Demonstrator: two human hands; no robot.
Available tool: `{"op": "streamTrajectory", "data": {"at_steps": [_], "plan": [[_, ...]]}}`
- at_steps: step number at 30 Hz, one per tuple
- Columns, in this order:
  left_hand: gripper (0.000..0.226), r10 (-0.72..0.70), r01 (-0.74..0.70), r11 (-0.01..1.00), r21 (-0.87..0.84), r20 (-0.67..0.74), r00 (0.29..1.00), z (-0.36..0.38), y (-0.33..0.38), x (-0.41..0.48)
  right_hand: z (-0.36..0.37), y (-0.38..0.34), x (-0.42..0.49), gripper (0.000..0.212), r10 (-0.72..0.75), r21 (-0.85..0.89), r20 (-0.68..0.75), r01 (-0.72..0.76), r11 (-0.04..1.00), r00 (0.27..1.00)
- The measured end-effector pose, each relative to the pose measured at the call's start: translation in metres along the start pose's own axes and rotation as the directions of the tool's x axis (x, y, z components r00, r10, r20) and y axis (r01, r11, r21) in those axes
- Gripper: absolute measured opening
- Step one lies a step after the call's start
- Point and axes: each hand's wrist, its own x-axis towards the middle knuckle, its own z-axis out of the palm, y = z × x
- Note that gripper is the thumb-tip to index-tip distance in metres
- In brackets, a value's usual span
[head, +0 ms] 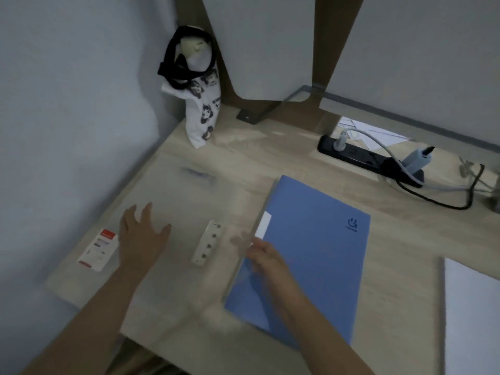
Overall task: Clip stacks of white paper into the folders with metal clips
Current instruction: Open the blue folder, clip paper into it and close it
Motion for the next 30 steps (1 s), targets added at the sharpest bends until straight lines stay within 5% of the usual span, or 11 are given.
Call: {"op": "streamTrajectory", "data": {"at_steps": [2,5,9,14,18,20,25,30], "plan": [[0.076,-0.077,0.078,0.996,0.033,-0.024,0.997,-0.010,-0.027,0.013,0.028,0.004,0.015,0.049,0.122,0.160,0.120,-0.140,0.977,0.985],[0.086,-0.185,0.185,0.983,-0.006,0.033,0.982,-0.015,-0.056,0.029,0.054,0.012,0.033,0.013,0.206,0.216,0.070,-0.216,0.952,0.976],[0.087,-0.242,0.239,0.970,0.044,0.114,0.964,-0.012,-0.074,0.035,0.075,0.017,0.049,0.032,0.236,0.239,-0.030,-0.223,0.945,0.971],[0.077,-0.304,0.304,0.953,0.012,0.096,0.948,-0.012,-0.086,0.034,0.082,0.012,0.049,0.020,0.244,0.209,-0.050,-0.229,0.951,0.968],[0.067,-0.395,0.424,0.856,-0.295,0.154,0.905,-0.018,-0.090,0.019,0.081,0.008,0.051,0.041,0.088,-0.040,-0.149,-0.095,0.995,0.985],[0.057,-0.403,0.429,0.818,-0.382,0.150,0.903,-0.026,-0.086,0.009,0.080,0.001,0.047,0.034,0.044,-0.086,-0.138,-0.056,0.995,0.989],[0.043,-0.332,0.283,0.808,-0.517,-0.004,0.943,-0.060,-0.059,-0.010,0.072,-0.008,0.026,0.036,-0.082,0.144,0.097,0.068,0.987,0.992],[0.031,-0.223,0.156,0.747,-0.646,-0.022,0.975,-0.073,-0.002,-0.037,0.012,-0.018,0.002,0.038,-0.254,0.186,0.050,0.241,0.952,0.966]]}}
